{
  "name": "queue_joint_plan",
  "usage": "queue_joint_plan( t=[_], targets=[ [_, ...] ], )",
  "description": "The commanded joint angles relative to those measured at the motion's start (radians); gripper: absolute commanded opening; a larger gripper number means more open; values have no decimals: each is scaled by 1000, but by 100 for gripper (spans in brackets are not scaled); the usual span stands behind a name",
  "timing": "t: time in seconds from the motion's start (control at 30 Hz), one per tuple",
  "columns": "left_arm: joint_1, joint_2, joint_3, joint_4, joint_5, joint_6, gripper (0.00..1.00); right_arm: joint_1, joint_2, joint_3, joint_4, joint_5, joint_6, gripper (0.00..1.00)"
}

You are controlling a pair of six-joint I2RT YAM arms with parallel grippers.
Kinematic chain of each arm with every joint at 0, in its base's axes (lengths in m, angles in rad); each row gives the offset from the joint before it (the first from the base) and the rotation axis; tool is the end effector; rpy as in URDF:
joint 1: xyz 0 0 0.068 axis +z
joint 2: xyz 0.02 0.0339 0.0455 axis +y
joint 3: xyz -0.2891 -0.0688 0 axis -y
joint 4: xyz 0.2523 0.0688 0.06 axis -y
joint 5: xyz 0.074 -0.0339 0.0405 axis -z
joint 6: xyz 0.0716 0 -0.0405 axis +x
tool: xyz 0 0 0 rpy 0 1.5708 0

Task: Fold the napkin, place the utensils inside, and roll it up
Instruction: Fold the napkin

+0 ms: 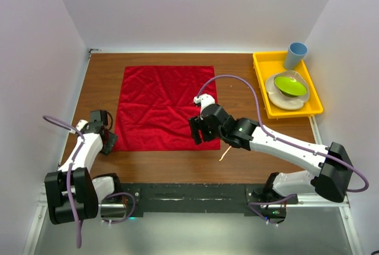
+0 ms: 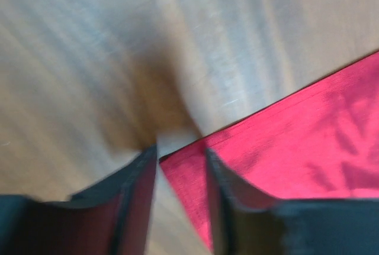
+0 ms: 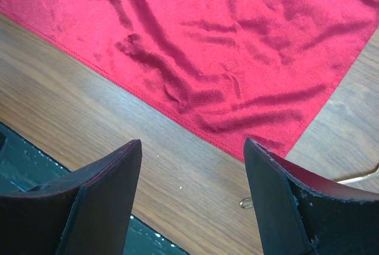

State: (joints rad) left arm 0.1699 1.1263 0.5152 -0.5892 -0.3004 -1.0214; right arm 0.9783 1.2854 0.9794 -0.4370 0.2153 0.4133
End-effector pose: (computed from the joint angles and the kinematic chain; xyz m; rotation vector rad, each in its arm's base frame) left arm 0.1820 0.0527 0.1462 -1.5656 2.1746 0.1619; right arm 0.1820 0.2430 0.2747 -0.5446 2.2738 0.4639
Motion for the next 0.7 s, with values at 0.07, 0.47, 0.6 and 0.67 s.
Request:
queue_joint_plan(
  t=[0.07, 0.47, 0.6, 0.67],
  targets=[
    [-4, -56, 48, -136, -8, 18, 58, -4, 6, 16, 40, -10, -19, 74],
    [-93, 29, 20, -104, -59, 3, 58, -9, 14, 8, 70, -16, -24, 74],
    [-86, 39, -3, -74, -56, 1, 52, -10, 15, 7, 64, -14, -31, 74],
    [-83, 41, -20, -57, -51, 0, 51, -13, 15, 2, 64, -11, -33, 74]
  ],
)
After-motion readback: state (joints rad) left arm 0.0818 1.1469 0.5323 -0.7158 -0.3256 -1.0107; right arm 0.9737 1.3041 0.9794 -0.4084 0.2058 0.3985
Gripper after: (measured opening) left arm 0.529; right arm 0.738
